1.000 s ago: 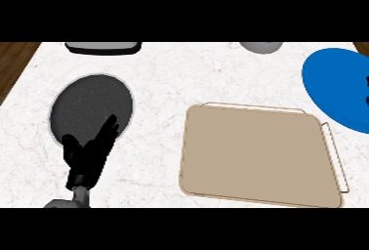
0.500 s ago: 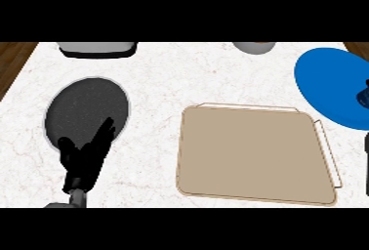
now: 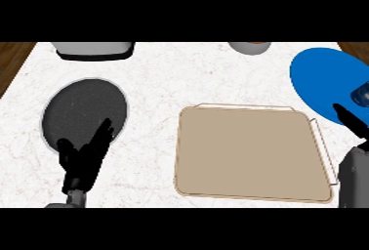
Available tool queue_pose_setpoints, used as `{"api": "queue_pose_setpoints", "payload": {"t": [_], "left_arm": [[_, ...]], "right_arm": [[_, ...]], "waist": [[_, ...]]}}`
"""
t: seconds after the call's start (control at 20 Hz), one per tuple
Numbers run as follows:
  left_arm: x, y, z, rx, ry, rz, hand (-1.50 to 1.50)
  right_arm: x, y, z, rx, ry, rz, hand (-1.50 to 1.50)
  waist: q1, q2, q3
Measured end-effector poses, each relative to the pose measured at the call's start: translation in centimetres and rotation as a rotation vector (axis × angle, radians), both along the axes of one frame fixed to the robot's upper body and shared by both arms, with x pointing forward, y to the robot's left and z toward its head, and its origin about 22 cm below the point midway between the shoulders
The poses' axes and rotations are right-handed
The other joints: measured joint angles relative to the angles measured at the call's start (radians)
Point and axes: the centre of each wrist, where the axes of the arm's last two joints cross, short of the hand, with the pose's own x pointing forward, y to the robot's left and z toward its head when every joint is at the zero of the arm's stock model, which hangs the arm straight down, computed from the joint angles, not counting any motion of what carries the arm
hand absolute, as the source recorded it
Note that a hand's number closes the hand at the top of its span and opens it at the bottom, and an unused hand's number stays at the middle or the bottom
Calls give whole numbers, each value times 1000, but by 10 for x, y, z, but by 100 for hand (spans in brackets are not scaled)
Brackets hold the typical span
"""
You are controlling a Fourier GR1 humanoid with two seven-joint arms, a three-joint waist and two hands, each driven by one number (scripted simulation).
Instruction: Pick the can from the tray and place it in the plate
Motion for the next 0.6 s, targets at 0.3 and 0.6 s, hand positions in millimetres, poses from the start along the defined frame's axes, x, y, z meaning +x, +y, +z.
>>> {"api": "queue_pose_setpoints", "payload": {"t": [0.3,0.6], "left_arm": [[0,-7,2,5,2,11,0],[3,-6,2,0,3,9,0]], "right_arm": [[-24,26,-8,-2,70,35,-150],[-46,56,-10,8,103,40,-150]], "waist": [[2,1,-1],[5,2,-1]]}}
